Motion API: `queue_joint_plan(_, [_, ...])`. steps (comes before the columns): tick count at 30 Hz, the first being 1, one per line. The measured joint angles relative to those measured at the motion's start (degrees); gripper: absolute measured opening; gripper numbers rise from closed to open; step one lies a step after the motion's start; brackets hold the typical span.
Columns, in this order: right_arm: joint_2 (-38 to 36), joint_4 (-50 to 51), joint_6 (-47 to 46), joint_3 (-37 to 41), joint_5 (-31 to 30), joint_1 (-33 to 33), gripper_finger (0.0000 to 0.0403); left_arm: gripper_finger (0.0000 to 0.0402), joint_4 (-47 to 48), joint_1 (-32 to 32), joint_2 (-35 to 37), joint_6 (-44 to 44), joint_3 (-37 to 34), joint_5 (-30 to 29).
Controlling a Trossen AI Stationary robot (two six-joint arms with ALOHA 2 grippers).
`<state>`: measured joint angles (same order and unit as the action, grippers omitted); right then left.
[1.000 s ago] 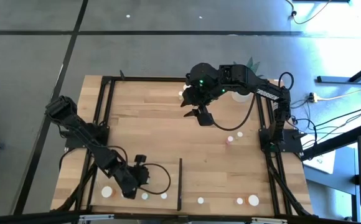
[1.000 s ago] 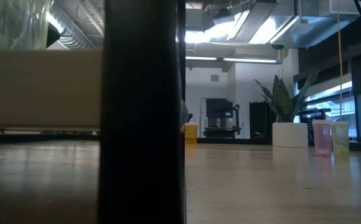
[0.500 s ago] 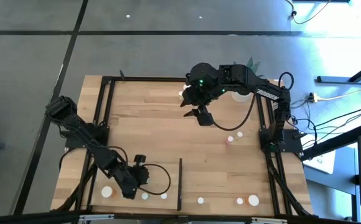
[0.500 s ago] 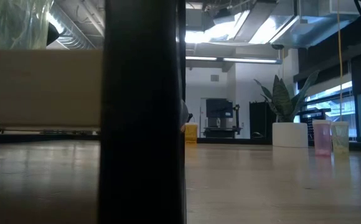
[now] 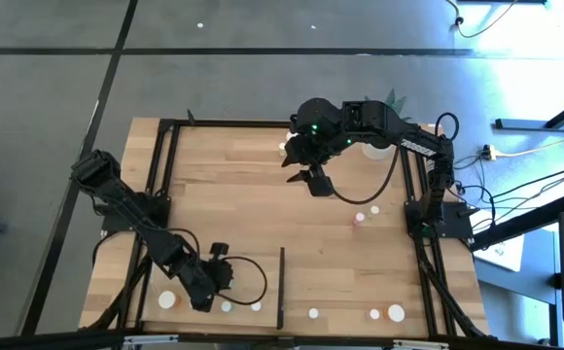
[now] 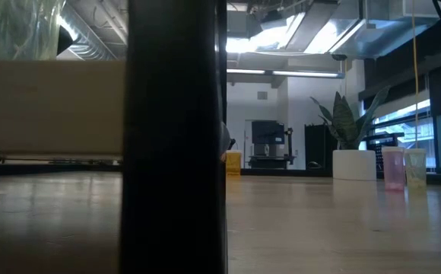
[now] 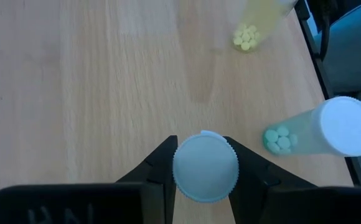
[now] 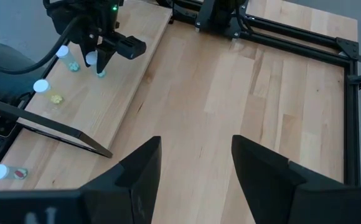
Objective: Pick and place medicine bottles onto shelf by color
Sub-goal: Put the top blue pill bottle on the shelf aligned with the other blue pill bottle
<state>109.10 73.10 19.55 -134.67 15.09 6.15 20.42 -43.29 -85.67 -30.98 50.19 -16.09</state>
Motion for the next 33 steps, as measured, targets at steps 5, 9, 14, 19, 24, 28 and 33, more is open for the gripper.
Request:
queue_joint_plan(5, [0.00, 0.00, 0.00, 0.00, 0.00, 0.00, 0.0198, 0.0101, -0.22, 0.02, -0.33, 0.02, 0.04, 0.35])
queue_joint_plan(9, [0.00, 0.00, 0.00, 0.00, -0.02, -0.02, 0.0198, 0.0105, -0.38, 0.06, -0.33, 0.09, 0.04, 0.38])
queue_joint_plan(14, [0.00, -0.02, 0.00, 0.00, -0.02, 0.00, 0.0198, 0.0105, -0.41, 0.15, -0.33, 0.20, 0.04, 0.36])
queue_joint_plan(19, [0.00, -0.02, 0.00, 0.00, -0.02, -0.01, 0.0198, 0.0113, -0.39, 0.15, -0.33, 0.15, 0.07, 0.36])
queue_joint_plan(24, [0.00, -0.02, 0.00, 0.00, -0.02, 0.00, 0.0198, 0.0127, -0.56, 0.15, -0.33, 0.04, 0.08, 0.36])
queue_joint_plan(28, [0.00, -0.02, 0.00, 0.00, -0.02, -0.01, 0.0198, 0.0144, -0.66, 0.15, -0.33, 0.04, 0.09, 0.36])
queue_joint_plan(33, [0.00, -0.04, 0.00, 0.00, -0.02, 0.00, 0.0198, 0.0164, -0.93, 0.13, -0.33, -0.27, 0.11, 0.67])
